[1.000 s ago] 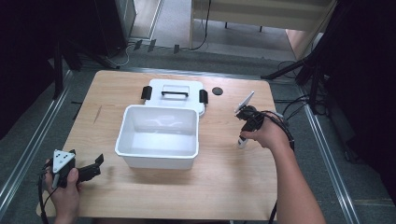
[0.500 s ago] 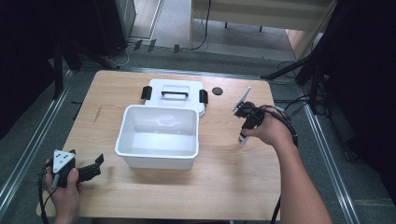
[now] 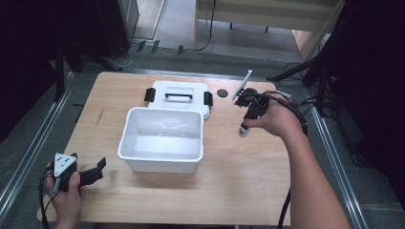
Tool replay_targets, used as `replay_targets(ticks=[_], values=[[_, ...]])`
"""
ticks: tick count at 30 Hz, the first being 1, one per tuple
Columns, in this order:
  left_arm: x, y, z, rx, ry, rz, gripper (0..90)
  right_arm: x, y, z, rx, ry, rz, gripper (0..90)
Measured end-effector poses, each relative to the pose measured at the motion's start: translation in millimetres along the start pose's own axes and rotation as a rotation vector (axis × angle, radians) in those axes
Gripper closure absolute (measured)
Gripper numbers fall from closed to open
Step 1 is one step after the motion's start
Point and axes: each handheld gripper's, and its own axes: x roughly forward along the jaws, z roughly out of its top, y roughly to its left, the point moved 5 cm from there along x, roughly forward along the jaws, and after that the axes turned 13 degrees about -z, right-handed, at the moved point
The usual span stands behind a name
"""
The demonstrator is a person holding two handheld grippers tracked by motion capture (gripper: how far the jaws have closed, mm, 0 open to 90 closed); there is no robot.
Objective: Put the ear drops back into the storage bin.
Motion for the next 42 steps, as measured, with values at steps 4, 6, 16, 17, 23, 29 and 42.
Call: replay_targets(ticks=[4,6,16,17,23,29,42], values=[[0.0,0.0,0.0,0.0,0.0,-0.001,0.0,-16.6,0.1,9.8,-0.011,-0.005,-0.014,72.0],[0.0,0.0,0.0,0.002,0.001,-0.001,0.0,-28.0,0.6,17.2,-0.023,-0.01,-0.015,72.0],[0.0,-0.2,-0.1,0.0,0.003,0.0,0.0,-56.0,7.1,40.0,-0.053,-0.035,-0.025,72.0],[0.1,-0.2,-0.1,0.001,0.004,0.0,0.1,-58.8,8.2,42.5,-0.055,-0.034,-0.027,72.0],[0.3,-0.5,-0.1,0.007,0.008,0.0,0.0,-71.2,17.7,59.4,-0.076,-0.045,-0.031,72.0],[0.2,-0.4,-0.1,0.004,0.008,-0.002,0.0,-80.6,27.2,75.5,-0.105,-0.064,-0.03,72.0],[0.3,-0.2,0.0,0.002,0.006,-0.004,0.0,-94.6,49.6,104.9,-0.161,-0.098,-0.023,72.0]])
